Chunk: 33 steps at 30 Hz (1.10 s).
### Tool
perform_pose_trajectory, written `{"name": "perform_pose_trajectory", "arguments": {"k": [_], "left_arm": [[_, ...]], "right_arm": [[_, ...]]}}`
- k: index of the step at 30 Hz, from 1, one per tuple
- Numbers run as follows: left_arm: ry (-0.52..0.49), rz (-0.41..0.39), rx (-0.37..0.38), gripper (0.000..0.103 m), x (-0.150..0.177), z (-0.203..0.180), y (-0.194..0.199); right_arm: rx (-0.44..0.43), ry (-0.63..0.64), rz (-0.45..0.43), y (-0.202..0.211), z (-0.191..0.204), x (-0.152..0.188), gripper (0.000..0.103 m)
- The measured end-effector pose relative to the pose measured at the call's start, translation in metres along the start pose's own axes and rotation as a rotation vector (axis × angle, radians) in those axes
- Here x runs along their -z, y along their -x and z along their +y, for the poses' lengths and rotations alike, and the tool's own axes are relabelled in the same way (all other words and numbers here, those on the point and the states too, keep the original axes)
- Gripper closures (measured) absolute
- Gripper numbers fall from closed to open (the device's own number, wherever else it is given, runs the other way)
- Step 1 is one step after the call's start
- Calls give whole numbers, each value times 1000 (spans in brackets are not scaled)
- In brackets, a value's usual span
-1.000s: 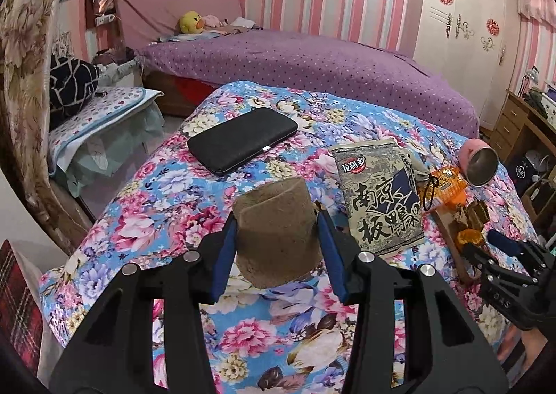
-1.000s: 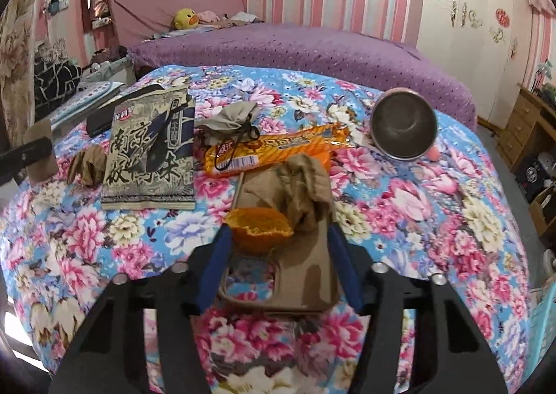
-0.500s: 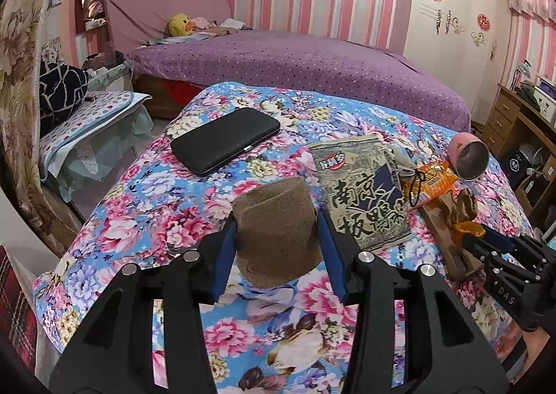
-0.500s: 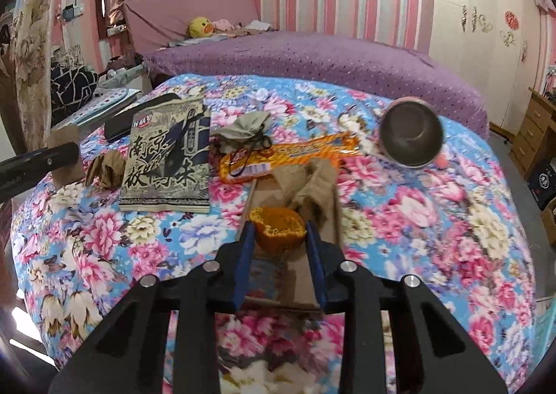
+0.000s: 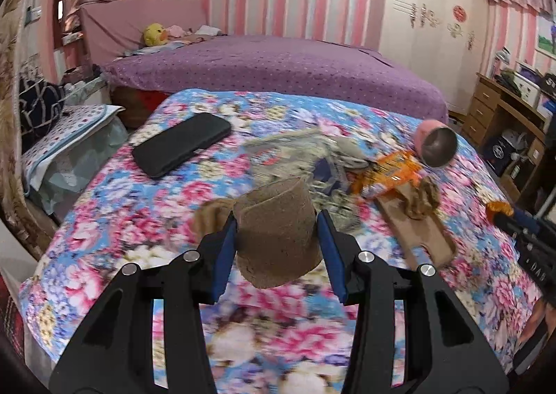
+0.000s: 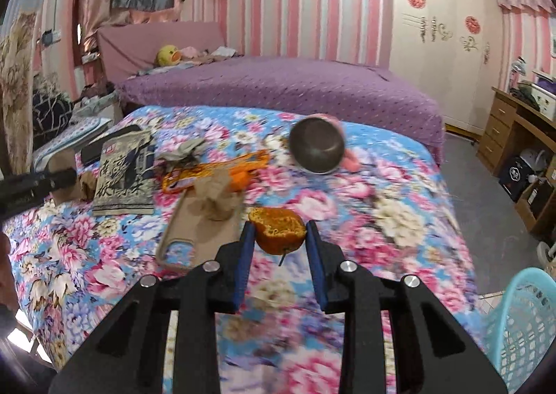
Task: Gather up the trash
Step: 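Grasp the orange peel on the cardboard tray with the right gripper, then carry the peel toward the basket while the left gripper drops its tube in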
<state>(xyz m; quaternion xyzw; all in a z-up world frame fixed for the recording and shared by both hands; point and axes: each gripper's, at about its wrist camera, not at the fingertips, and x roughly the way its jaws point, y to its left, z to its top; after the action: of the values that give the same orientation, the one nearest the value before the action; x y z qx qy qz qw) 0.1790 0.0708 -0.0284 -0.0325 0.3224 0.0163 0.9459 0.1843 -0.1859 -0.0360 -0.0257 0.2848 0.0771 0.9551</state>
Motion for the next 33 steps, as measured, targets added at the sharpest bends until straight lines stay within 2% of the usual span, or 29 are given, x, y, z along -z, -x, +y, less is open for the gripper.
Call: {"name": "perform_pose_trajectory", "arguments": {"k": [6, 16, 26, 33], "left_arm": [[-69, 1, 41, 59, 6, -41, 1], [-109, -6, 106, 59, 12, -95, 3], [-133, -7, 143, 59, 19, -126, 4], [-160, -15, 148, 59, 25, -146, 6]], "right_arm": [[27, -13, -23, 16, -24, 1, 73], [60, -13, -33, 31, -52, 5, 73], [118, 3, -42, 55, -86, 14, 73], [169, -21, -34, 72, -130, 25, 73]]}}
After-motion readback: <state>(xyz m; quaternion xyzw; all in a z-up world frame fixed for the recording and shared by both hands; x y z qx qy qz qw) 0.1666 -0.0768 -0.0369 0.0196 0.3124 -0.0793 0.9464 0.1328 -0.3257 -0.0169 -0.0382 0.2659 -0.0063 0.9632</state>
